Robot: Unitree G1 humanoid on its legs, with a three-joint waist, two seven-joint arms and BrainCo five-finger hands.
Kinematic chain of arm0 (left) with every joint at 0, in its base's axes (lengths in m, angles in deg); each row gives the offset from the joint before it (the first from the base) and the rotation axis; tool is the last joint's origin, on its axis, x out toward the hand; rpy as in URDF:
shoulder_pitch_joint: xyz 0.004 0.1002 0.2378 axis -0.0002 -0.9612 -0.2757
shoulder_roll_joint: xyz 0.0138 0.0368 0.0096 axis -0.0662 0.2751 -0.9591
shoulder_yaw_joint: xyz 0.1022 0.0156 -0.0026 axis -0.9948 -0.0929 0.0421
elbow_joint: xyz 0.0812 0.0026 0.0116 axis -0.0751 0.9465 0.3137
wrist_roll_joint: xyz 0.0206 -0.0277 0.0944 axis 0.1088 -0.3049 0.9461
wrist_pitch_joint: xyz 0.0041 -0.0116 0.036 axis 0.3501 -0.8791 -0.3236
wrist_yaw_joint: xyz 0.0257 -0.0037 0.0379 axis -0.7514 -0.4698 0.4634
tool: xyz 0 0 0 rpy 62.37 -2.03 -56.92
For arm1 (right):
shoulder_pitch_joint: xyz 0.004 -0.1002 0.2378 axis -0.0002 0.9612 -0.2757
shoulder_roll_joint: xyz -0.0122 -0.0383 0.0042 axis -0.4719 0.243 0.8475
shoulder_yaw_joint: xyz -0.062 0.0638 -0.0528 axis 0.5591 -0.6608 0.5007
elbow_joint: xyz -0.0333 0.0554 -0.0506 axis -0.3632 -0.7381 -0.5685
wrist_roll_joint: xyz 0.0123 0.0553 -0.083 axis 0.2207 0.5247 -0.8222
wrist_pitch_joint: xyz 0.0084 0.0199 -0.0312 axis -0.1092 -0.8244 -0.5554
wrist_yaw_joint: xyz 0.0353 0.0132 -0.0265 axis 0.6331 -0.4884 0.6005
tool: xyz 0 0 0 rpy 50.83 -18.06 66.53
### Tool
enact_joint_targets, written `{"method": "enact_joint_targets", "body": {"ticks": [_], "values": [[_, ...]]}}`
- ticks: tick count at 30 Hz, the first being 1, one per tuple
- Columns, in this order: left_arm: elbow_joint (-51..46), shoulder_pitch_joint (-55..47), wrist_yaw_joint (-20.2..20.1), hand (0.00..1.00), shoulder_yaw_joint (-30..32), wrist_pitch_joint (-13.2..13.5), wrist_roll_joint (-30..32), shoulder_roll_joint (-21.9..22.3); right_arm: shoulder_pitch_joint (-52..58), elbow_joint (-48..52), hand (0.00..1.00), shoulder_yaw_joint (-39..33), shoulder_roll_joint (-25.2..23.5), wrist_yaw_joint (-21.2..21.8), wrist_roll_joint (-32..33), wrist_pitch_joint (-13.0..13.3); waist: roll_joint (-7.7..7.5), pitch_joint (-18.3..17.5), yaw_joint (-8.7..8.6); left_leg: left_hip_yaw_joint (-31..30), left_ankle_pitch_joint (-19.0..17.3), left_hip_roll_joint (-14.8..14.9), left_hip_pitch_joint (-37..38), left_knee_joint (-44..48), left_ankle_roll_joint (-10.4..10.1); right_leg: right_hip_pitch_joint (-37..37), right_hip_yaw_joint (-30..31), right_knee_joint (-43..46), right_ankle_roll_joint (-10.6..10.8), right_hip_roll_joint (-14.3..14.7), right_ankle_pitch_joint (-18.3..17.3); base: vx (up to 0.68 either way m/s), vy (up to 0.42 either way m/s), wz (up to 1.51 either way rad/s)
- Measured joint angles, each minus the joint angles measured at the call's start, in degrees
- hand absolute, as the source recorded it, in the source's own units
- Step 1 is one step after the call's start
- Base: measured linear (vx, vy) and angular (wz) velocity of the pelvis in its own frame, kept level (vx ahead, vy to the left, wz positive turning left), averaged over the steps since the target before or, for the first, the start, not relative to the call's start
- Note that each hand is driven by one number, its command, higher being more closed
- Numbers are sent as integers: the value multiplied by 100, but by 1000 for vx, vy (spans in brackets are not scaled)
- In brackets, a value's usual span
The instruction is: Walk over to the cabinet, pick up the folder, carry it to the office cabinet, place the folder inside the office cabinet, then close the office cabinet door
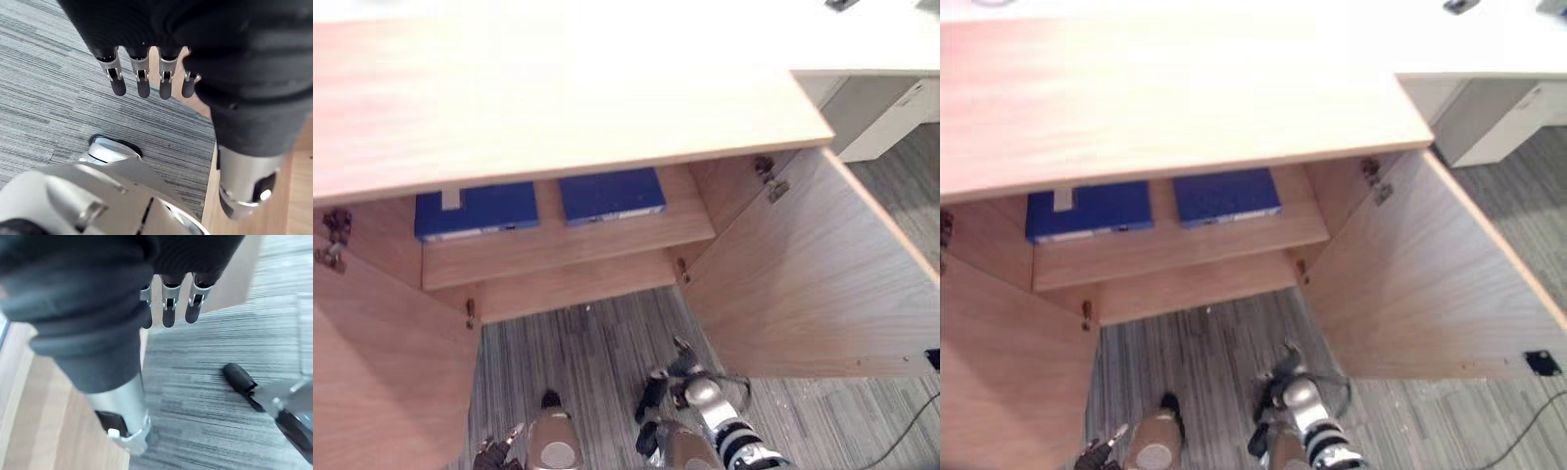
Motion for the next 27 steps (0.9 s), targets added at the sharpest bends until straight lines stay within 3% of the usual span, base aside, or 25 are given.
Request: {"method": "enact_joint_targets", "body": {"ticks": [1,2,4,5,6,7,9,11,14,23,25,26,27], "values": [[-73,-181,-81,0,97,6,61,51,187,-25,0,-307,-10,0,101,-1,-16,-107,-1,71,-66,-14,221,-15,-68,123,-416,264,-202,-200,173,205,84,-32],[-54,-216,-97,0,198,18,124,62,283,-63,0,-424,-20,5,135,1,57,-154,4,74,-157,37,321,-1,-129,200,-439,307,-205,-157,251,160,65,-37],[182,-387,-171,0,319,17,348,144,564,-351,0,-633,49,9,203,5,97,-549,31,232,-317,-34,584,-270,-30,218,-328,155,-238,-63,416,99,60,-68],[246,-391,-204,0,361,6,399,156,574,-436,0,-635,64,9,202,5,100,-644,86,388,-253,-41,698,-422,50,193,-288,-50,-244,40,704,-5,28,-114],[325,-430,-217,0,323,0,497,175,600,-521,0,-656,68,17,201,3,202,-794,140,699,-150,75,783,-656,99,169,-296,-503,-245,223,1149,-33,0,-109],[397,-405,-205,0,222,-12,600,174,615,-556,0,-818,43,69,195,1,294,-845,84,941,-40,160,865,-741,-5,195,-688,-125,-452,209,607,-42,-33,-85],[405,-310,-209,0,-33,-8,675,147,669,-728,0,-1199,49,72,194,18,373,-883,4,1050,100,149,1042,-992,-53,405,-894,321,-323,122,18,90,0,-40],[557,-120,-208,0,-172,-22,747,52,788,-886,0,-1554,102,73,205,16,358,-939,-78,1089,215,-9,1161,-1216,-107,595,-703,-181,-174,249,59,112,-46,-28],[735,17,-195,0,-275,-47,938,76,1039,-1042,0,-2010,340,76,308,-43,499,-1038,-181,1189,329,-22,1272,-1490,-105,648,-511,-626,-218,492,215,63,-94,-32],[886,75,-17,0,-223,-143,954,47,1269,-1042,0,-2910,446,75,658,-62,561,-1012,-366,1605,-52,114,1699,-1224,-166,790,142,-715,-170,759,178,30,-2,-37],[890,87,-14,0,-140,-144,844,61,1231,-1041,0,-2908,433,75,669,-62,572,-953,-340,1484,-177,148,1696,-871,-73,778,426,-714,-180,812,172,54,23,-74],[892,88,-10,0,-90,-144,750,66,1198,-1037,0,-2887,427,74,697,-53,544,-932,-331,1197,-261,138,1571,-466,60,757,692,-702,-206,805,168,41,22,-90],[891,90,-4,0,-84,-136,675,67,1199,-1040,0,-2830,448,71,778,-41,474,-886,-313,462,-483,27,1296,83,205,719,959,-690,-215,708,181,26,41,-108]]}}
